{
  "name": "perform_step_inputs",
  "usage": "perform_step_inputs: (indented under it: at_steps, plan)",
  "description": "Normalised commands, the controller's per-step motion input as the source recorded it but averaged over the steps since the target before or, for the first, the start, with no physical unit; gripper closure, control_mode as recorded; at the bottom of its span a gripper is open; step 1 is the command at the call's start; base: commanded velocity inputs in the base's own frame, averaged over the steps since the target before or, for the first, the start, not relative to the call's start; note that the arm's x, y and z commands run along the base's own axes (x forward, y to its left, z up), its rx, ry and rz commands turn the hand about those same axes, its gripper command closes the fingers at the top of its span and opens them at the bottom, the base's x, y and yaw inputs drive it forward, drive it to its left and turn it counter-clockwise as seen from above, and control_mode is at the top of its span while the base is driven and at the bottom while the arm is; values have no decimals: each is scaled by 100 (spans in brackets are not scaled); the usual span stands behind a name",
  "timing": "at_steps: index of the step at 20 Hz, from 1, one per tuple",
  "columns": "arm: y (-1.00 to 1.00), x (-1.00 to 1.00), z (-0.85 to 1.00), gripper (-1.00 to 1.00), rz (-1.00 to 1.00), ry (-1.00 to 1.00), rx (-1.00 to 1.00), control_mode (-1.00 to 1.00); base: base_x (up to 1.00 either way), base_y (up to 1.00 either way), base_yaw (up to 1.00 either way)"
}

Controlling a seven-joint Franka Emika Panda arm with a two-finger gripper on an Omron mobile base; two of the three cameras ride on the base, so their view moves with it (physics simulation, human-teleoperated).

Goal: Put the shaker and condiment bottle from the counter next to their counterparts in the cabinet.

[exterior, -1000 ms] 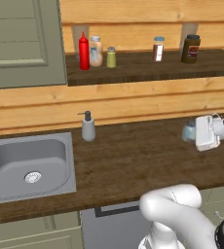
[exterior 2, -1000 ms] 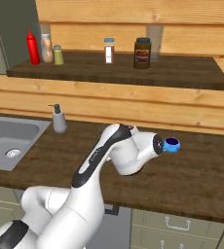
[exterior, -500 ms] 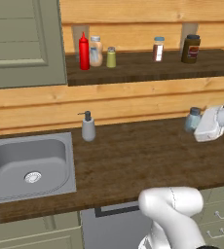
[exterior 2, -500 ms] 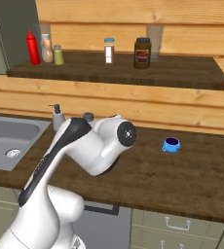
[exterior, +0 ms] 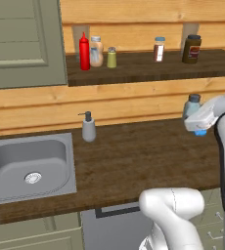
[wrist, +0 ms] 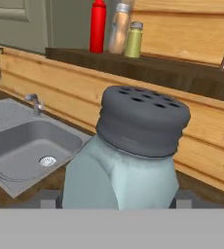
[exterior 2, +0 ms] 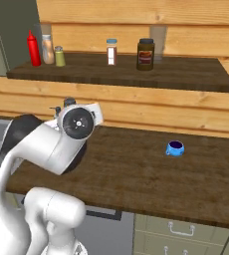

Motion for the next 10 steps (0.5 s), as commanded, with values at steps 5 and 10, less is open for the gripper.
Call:
perform_step_inputs:
  at_steps: [5, 10]
  plan:
    - [14, 6, 70, 100, -18, 1, -6, -100, 0, 0, 0]
    - [7, 4, 79, 100, -9, 3, -2, -100, 0, 0, 0]
